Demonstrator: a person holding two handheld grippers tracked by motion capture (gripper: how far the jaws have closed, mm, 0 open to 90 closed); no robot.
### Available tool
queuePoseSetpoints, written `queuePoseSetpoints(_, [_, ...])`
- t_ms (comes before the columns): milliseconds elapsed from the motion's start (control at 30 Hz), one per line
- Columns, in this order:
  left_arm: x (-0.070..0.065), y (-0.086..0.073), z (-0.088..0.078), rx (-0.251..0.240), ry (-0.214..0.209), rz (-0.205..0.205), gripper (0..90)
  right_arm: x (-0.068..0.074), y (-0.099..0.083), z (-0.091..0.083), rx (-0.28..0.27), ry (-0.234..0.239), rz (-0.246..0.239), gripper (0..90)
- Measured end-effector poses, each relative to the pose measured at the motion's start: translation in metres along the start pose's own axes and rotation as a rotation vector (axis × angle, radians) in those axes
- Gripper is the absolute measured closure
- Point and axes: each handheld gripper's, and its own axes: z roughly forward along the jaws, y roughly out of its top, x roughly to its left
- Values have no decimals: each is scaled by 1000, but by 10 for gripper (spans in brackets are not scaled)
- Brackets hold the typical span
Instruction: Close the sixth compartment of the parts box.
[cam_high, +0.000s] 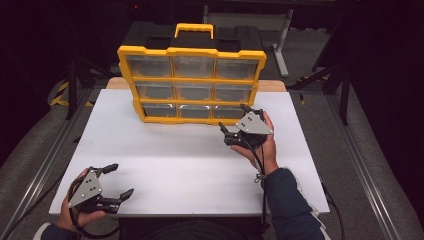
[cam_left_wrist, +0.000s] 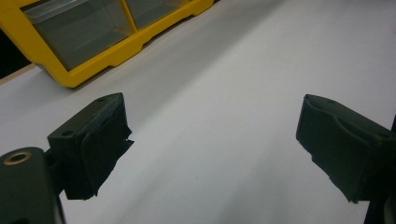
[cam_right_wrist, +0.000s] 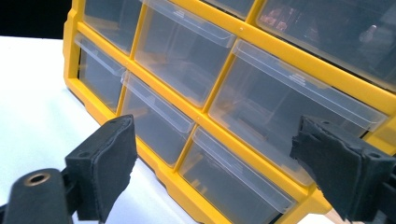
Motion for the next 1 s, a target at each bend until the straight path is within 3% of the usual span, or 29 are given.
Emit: queuePoseSetpoints(1000, [0,0,1,3,-1,3,102,8,-10,-17,20,23,-62,141])
